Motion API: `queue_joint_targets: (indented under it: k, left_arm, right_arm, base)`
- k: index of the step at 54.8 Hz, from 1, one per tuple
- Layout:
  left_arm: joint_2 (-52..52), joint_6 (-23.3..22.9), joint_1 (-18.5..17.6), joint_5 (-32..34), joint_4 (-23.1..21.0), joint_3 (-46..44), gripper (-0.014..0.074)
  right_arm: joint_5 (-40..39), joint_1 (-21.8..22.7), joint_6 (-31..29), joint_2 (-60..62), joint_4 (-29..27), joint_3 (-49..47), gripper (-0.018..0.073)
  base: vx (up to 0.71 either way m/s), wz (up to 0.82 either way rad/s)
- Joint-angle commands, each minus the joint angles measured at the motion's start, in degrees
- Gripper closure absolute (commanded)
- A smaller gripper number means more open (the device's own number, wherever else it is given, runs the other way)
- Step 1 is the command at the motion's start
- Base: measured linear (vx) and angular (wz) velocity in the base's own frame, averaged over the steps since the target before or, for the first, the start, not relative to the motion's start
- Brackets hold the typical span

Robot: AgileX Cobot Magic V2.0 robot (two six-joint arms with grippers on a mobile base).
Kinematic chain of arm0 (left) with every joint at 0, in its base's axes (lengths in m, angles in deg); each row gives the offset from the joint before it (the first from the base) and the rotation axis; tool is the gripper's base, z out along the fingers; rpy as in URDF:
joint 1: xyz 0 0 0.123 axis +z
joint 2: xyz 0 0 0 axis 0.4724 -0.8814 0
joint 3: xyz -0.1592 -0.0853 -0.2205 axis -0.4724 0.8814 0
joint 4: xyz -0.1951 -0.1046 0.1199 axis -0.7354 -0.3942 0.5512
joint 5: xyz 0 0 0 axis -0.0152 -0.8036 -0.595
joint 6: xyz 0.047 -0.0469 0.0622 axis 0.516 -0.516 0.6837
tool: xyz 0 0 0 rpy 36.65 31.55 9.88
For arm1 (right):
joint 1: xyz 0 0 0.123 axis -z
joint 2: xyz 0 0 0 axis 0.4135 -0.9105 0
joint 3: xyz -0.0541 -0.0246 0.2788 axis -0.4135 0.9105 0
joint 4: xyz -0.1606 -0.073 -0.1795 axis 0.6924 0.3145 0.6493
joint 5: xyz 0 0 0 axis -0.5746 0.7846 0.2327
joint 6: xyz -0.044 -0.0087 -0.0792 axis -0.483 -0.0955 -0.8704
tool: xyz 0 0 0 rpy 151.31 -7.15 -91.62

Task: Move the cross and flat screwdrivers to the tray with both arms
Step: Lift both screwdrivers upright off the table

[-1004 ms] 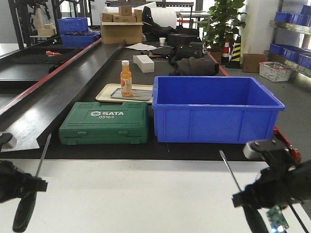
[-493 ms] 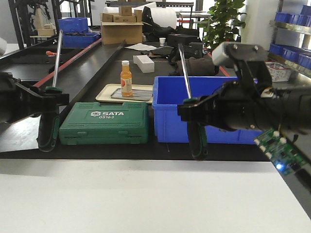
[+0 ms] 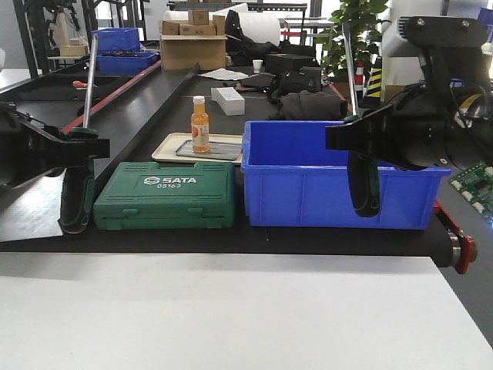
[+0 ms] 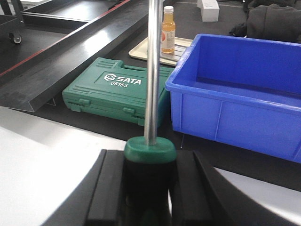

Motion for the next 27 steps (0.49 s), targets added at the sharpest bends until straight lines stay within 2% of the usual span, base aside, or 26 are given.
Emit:
queue_joint_targets:
  k: [1, 27]
  left_arm:
    - [2.12, -0.48, -0.23, 5.02, -2.62, -2.22, 0.0593]
    - [1.77, -0.48, -0.23, 6.01, -2.56, -2.17, 0.0593]
  right_arm:
    - [-6.03, 0.15, 0.71, 2.34, 0.99, -2.2, 0.0567]
    - [-6.04, 0.15, 0.66, 2.34, 0.99, -2.2, 0.0567]
  base:
    - [0.0, 0.0]
    - [0.0, 0.0]
